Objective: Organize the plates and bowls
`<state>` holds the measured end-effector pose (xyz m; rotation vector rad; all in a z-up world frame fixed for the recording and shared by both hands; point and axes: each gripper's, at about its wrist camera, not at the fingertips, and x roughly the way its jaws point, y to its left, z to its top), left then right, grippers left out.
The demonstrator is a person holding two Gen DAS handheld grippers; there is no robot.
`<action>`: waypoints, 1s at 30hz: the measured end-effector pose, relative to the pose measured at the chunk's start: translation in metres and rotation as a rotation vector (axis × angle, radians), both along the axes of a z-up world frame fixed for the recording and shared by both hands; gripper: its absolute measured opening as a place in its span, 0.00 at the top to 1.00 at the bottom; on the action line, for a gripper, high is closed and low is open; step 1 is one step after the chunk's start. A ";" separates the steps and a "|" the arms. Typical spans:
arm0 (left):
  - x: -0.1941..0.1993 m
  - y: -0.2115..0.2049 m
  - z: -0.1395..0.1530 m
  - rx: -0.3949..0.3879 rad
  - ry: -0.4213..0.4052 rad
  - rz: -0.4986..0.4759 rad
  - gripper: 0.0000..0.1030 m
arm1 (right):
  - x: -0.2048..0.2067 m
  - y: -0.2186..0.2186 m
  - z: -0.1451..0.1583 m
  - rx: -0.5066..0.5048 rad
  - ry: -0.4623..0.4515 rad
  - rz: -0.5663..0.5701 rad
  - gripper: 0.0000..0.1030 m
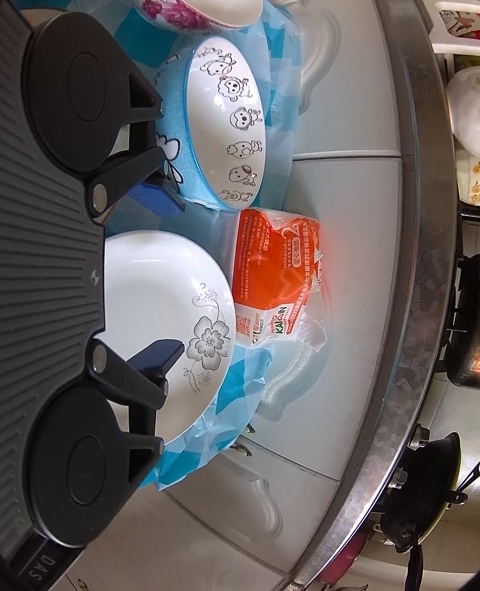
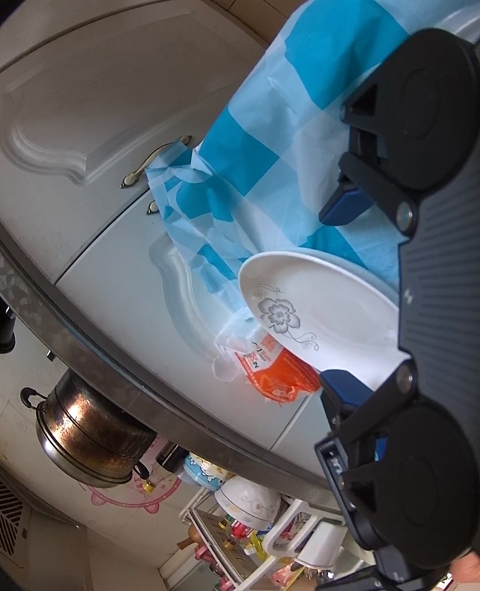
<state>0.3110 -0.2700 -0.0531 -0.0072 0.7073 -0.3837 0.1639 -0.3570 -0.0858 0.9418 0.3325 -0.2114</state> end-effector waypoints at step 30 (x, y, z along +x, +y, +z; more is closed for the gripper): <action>-0.005 -0.009 -0.021 -0.050 0.073 -0.031 0.35 | 0.004 0.001 0.000 -0.041 -0.017 0.056 0.15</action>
